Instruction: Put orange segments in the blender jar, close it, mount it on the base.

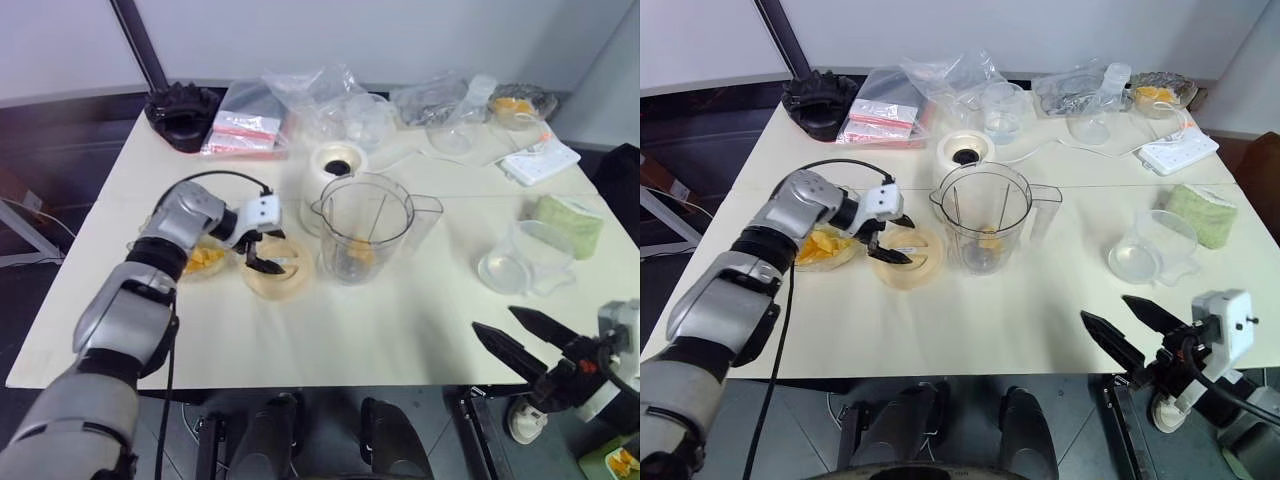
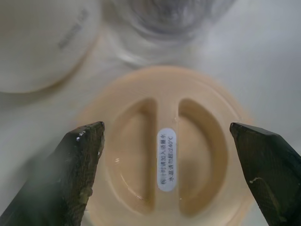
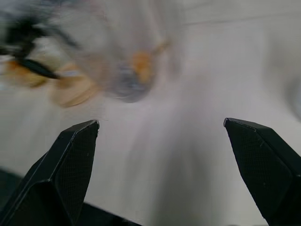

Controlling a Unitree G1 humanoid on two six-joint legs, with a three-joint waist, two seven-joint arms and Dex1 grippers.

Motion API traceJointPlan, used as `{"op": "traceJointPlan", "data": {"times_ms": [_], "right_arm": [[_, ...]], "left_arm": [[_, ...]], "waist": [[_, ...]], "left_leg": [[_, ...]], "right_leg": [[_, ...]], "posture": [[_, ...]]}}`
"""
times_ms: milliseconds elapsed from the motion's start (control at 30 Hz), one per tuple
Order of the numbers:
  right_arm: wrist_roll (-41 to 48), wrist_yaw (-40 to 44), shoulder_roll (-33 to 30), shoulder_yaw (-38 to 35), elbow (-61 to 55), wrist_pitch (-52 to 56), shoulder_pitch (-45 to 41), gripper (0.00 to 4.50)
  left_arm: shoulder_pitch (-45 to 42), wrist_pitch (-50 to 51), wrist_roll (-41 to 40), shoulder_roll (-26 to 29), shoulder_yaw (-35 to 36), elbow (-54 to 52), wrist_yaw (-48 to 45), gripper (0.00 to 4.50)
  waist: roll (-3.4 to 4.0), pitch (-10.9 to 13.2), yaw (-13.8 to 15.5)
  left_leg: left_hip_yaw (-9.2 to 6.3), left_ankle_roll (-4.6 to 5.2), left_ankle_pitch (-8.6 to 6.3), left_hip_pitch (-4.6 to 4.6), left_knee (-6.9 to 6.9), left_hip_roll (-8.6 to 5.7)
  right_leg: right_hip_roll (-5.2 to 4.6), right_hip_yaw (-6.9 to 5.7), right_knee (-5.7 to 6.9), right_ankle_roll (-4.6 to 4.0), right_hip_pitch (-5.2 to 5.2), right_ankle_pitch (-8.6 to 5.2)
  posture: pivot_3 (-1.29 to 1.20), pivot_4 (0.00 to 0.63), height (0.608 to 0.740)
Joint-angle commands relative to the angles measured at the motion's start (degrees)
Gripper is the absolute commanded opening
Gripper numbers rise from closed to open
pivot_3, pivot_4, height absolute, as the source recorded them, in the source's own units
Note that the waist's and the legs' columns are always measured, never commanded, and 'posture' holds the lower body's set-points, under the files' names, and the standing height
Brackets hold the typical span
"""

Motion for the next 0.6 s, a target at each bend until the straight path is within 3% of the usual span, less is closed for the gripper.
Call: {"op": "traceJointPlan", "data": {"times_ms": [33, 300, 433, 600], "right_arm": [[9.78, -4.35, -4.81, -2.91, -4.38, -1.93, -3.34, 4.47], [19.18, -14.01, -14.59, -0.04, -4.19, -4.36, -13.55, 4.47], [18.39, -15.07, -15.53, 2.69, -3.4, -3.89, -15.61, 4.5], [16.84, -15.35, -15.42, 6.13, -2.47, -4.08, -17.77, 4.5]], "left_arm": [[-1.96, -3.12, 3.48, -0.95, 0.1, 3.4, 2.27, 4.47], [-1.7, -0.3, 7.16, -3.72, 0.23, 10.05, 4.06, 4.47], [-1.44, 1.44, 7.6, -4.85, 1.31, 12.3, 4.2, 3.25], [-1.22, 1.56, 8.92, -4.66, 1.9, 13.21, 3.18, 0.95]], "waist": [[-0.11, 0.0, -0.09], [-0.27, -0.14, 0.0], [-0.28, -0.23, 0.16], [-0.26, -0.26, -0.23]], "left_leg": [[-0.01, 0.0, 0.0, 0.0, 0.09, 0.04], [-0.03, 0.02, -0.03, -0.14, 0.69, 0.1], [-0.04, -0.06, -0.08, -0.03, 0.72, 0.17], [0.21, -0.14, -0.12, 0.13, 0.66, 0.97]], "right_leg": [[0.03, -0.02, 0.0, -0.01, 0.04, 0.05], [-0.01, -0.05, -0.11, -0.06, 0.25, 0.34], [-0.08, -0.09, -0.14, -0.09, 0.47, 0.37], [0.1, -0.52, -0.8, -0.38, 0.96, 0.54]], "posture": [[0.0, 0.15, 0.74], [0.0, 0.15, 0.74], [0.0, 0.15, 0.74], [0.0, 0.15, 0.74]]}}
